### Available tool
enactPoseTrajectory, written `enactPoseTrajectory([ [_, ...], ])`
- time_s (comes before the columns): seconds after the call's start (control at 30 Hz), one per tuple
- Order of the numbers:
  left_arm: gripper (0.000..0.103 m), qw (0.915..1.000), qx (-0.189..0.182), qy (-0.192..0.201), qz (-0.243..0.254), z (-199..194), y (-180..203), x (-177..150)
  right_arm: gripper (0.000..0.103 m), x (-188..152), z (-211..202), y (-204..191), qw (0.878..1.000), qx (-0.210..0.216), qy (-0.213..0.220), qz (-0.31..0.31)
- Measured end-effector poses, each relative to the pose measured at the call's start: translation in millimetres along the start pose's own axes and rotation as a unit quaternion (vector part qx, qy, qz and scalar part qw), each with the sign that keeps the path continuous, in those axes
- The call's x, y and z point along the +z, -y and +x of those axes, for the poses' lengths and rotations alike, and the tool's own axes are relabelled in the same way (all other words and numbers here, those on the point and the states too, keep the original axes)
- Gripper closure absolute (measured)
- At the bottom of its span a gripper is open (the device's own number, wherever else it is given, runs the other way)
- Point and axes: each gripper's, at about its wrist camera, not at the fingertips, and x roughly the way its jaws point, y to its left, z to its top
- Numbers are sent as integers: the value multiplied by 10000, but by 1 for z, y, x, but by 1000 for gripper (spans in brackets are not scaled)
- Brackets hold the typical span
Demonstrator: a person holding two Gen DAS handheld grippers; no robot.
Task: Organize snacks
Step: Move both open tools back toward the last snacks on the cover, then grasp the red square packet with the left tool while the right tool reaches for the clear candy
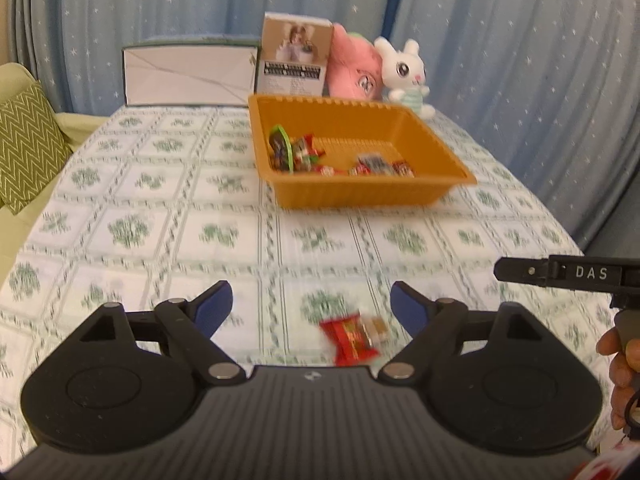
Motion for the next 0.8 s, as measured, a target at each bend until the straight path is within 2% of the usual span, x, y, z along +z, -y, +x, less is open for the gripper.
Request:
enactPoseTrajectory([
  [0.17,30,9998,-61,-187,37,5,8,-15,38,-10,1,3,9999,-43,-107,21],
  [0.23,39,9996,-87,-265,56,10,10,-18,38,-10,0,5,10000,-61,-65,33],
  [0.37,50,9994,-158,-317,39,18,15,-19,38,-10,1,7,9999,-48,-48,125],
  [0.43,60,9992,-175,-363,38,25,17,-20,38,-10,3,6,9999,-38,-65,105],
  [0.5,65,9990,-154,-411,10,32,17,-20,38,-11,5,4,9999,-21,-75,89],
  [0.8,73,9985,-157,-499,-156,54,15,-20,38,-10,9,4,9997,-27,-117,191],
])
